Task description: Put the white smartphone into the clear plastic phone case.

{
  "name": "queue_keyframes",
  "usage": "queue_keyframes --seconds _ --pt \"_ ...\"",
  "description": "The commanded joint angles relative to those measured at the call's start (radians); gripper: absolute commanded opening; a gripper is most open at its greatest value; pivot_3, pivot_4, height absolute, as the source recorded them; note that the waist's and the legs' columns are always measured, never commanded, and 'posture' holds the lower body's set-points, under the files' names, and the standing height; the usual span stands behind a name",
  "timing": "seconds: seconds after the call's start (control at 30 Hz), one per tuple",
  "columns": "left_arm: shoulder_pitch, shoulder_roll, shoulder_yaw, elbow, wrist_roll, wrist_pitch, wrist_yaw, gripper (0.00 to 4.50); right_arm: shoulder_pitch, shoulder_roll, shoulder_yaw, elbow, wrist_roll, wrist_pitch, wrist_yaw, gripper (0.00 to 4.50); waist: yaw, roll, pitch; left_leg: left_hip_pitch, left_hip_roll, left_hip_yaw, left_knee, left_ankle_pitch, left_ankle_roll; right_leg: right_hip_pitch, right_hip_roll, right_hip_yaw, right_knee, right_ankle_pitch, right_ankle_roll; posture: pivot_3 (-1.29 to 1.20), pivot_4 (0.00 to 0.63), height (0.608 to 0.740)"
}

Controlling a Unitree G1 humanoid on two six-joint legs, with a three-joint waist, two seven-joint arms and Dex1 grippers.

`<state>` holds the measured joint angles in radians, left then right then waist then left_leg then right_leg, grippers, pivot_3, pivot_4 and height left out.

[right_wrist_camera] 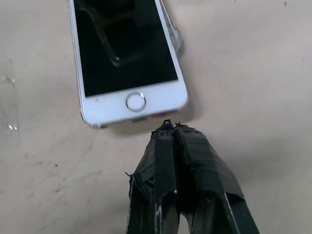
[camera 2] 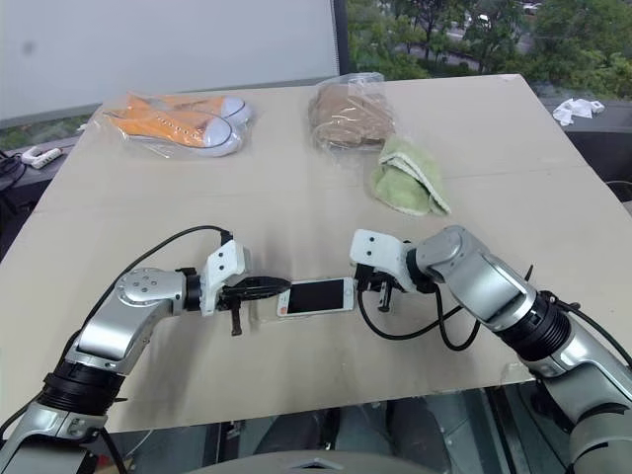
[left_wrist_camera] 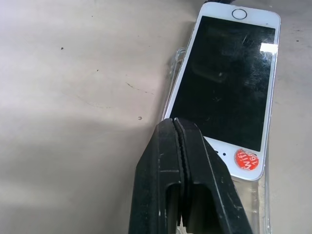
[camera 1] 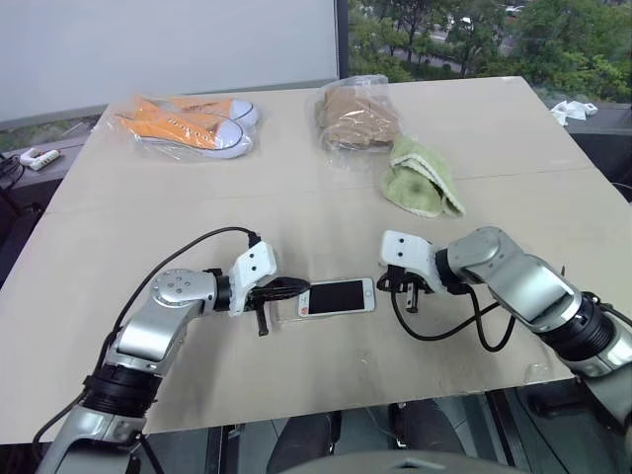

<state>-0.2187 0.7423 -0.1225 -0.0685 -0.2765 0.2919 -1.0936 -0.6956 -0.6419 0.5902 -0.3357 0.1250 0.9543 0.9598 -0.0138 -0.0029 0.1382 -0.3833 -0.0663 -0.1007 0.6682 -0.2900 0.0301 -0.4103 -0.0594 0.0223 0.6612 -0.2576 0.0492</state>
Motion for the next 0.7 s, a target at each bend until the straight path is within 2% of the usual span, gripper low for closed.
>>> queue_keyframes --seconds 0.03,0.2,0.4,0.53,0.7 --pt "0.01 0.0 0.006 -0.03 -0.013 0.056 0.011 0.0 -0.028 -0.003 0.003 -0.015 -0.013 -0.019 0.008 0.03 0.0 0.0 0.0 0.0 0.0 0.0 0.0 0.0 0.0 0.0 0.0 0.0 0.0 0.0 0.0 0.0 0.15 0.74" --pt "0.009 -0.006 0.049 -0.102 -0.086 0.112 0.014 0.0 -0.034 -0.004 0.012 -0.011 -0.023 -0.018 0.01 0.03 0.0 0.0 0.001 -0.002 0.0 0.0 0.0 0.0 0.0 -0.002 0.0 0.0 0.0 0.0 0.0 0.0 0.15 0.74" --pt "0.027 0.007 0.164 -0.158 -0.209 0.175 0.005 0.0 -0.042 -0.003 0.015 -0.005 -0.029 -0.017 0.02 0.03 -0.001 -0.002 0.002 -0.004 0.0 -0.001 0.0 0.0 0.0 -0.003 0.0 -0.001 0.0 0.0 0.0 0.0 0.15 0.74" --pt "0.079 0.059 0.213 -0.127 -0.195 0.145 -0.024 0.0 -0.043 -0.006 0.015 -0.007 -0.03 -0.012 0.023 0.03 -0.003 -0.002 0.002 -0.004 0.0 -0.001 0.0 0.0 0.0 -0.003 0.0 -0.001 -0.001 0.0 0.0 0.0 0.15 0.74" --pt "0.201 0.161 0.261 -0.011 -0.122 -0.009 -0.102 0.0 -0.041 -0.012 0.014 -0.013 -0.029 -0.004 0.027 0.03 -0.003 -0.001 0.003 -0.004 0.0 0.0 -0.002 0.0 0.0 -0.004 0.0 0.0 -0.002 0.0 0.0 0.0 0.15 0.74"
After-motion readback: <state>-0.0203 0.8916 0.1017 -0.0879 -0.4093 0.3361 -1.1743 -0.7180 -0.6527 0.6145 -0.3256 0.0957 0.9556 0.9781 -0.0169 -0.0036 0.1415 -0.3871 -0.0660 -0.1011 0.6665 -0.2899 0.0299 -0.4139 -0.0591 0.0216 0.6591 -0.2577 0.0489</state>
